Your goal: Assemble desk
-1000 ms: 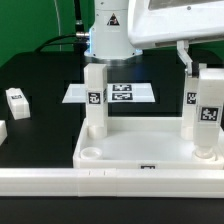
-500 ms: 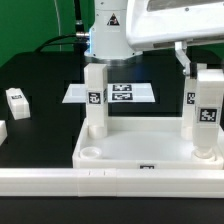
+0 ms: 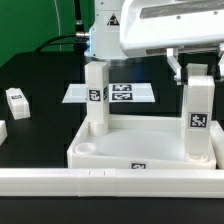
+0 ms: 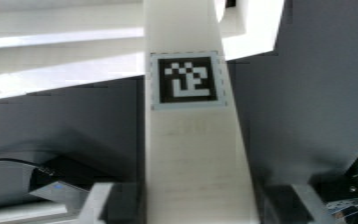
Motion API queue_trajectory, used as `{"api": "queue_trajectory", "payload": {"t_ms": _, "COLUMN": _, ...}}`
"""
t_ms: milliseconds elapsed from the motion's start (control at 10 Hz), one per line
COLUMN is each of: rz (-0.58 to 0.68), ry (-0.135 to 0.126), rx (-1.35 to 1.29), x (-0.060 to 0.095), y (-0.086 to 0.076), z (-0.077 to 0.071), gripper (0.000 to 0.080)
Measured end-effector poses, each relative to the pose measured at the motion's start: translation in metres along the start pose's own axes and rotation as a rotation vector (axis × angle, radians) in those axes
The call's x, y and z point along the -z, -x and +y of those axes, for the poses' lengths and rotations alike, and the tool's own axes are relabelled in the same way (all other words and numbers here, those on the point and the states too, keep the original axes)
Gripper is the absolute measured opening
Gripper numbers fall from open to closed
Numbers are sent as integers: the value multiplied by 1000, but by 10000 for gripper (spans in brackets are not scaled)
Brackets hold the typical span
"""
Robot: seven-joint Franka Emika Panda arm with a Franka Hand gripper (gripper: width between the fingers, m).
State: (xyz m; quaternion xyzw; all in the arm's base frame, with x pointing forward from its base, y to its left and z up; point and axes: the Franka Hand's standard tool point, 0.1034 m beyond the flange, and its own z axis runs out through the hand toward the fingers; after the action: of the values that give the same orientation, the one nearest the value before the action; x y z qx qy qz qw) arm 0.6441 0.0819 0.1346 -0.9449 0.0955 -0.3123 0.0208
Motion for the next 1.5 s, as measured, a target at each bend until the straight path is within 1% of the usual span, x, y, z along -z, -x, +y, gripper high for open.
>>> {"api": "queue_trajectory", "payload": {"t_ms": 100, "rz": 0, "ry": 0, "rx": 0, "x": 0, "y": 0, "z": 0, "gripper": 291}}
{"api": "queue_trajectory", "payload": {"t_ms": 200, "rz": 0, "ry": 0, "rx": 0, "x": 0, "y": 0, "z": 0, "gripper": 362}}
{"api": "queue_trajectory", "payload": {"t_ms": 300, "rz": -1, "ry": 0, "rx": 0, "x": 0, "y": 0, "z": 0, "gripper": 527}}
{"api": "queue_trajectory", "payload": {"t_ms": 400, "rz": -5, "ry": 0, "rx": 0, "x": 0, "y": 0, "z": 0, "gripper": 527}}
{"api": "queue_trajectory", "payload": {"t_ms": 500, "rz": -11, "ry": -2, "rx": -1, "x": 0, "y": -1, "z": -2, "gripper": 626}}
{"api": "queue_trajectory", "payload": {"t_ms": 600, "rz": -10, "ry": -2, "rx": -1, "x": 1, "y": -1, "z": -2, "gripper": 626}}
{"api": "queue_trajectory", "payload": {"t_ms": 700, "rz": -10, "ry": -3, "rx": 1, "x": 2, "y": -3, "z": -1, "gripper": 646}}
{"api": "queue_trajectory", "payload": {"t_ms": 900, "rz": -21, "ry": -8, "rx": 5, "x": 11, "y": -13, "z": 0, "gripper": 649}}
{"api": "queue_trajectory", "payload": {"t_ms": 1000, "rz": -32, "ry": -11, "rx": 13, "x": 16, "y": -22, "z": 2, "gripper": 649}}
{"api": "queue_trajectory", "payload": {"t_ms": 1100, "rz": -33, "ry": -11, "rx": 17, "x": 17, "y": -26, "z": 4, "gripper": 649}}
{"api": "queue_trajectory", "payload": {"t_ms": 1400, "rz": -59, "ry": -9, "rx": 18, "x": 14, "y": -21, "z": 5, "gripper": 649}}
{"api": "queue_trajectory", "payload": {"t_ms": 1500, "rz": -133, "ry": -8, "rx": 12, "x": 10, "y": -16, "z": 5, "gripper": 649}}
